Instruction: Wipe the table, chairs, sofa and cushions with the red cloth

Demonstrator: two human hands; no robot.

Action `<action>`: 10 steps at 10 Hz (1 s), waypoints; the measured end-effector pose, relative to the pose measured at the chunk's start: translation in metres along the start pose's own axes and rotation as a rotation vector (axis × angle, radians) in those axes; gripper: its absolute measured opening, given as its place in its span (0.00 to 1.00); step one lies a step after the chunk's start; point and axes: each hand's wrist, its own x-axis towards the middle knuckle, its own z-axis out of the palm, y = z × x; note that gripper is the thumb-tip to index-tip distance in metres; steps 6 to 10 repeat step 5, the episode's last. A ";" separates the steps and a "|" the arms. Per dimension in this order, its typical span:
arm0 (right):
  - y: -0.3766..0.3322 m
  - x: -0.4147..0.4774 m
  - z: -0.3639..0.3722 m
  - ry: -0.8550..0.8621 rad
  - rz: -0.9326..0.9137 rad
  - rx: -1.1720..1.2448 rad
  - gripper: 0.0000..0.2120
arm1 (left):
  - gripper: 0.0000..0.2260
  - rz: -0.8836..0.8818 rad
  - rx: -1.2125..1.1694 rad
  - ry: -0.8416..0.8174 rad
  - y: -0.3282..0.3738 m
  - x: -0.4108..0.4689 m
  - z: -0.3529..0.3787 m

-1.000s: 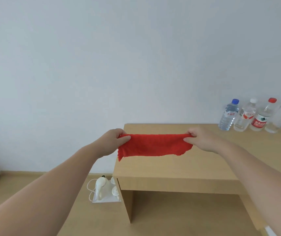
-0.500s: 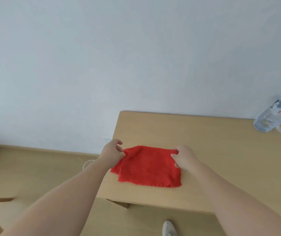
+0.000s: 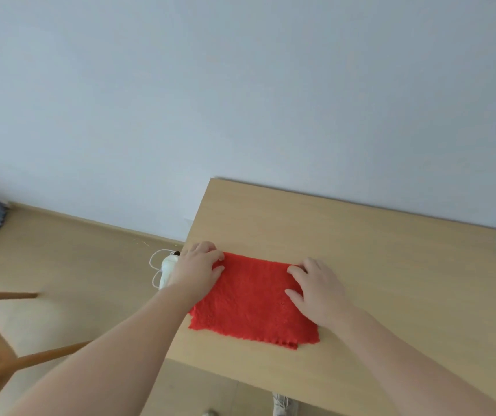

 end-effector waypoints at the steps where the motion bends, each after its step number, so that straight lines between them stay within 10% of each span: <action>1: 0.007 -0.002 0.001 -0.016 -0.022 -0.072 0.24 | 0.19 -0.015 0.021 -0.101 0.004 -0.011 -0.004; 10: -0.062 -0.016 -0.069 -0.077 -0.026 -0.087 0.23 | 0.20 -0.173 -0.134 0.063 -0.007 -0.120 -0.101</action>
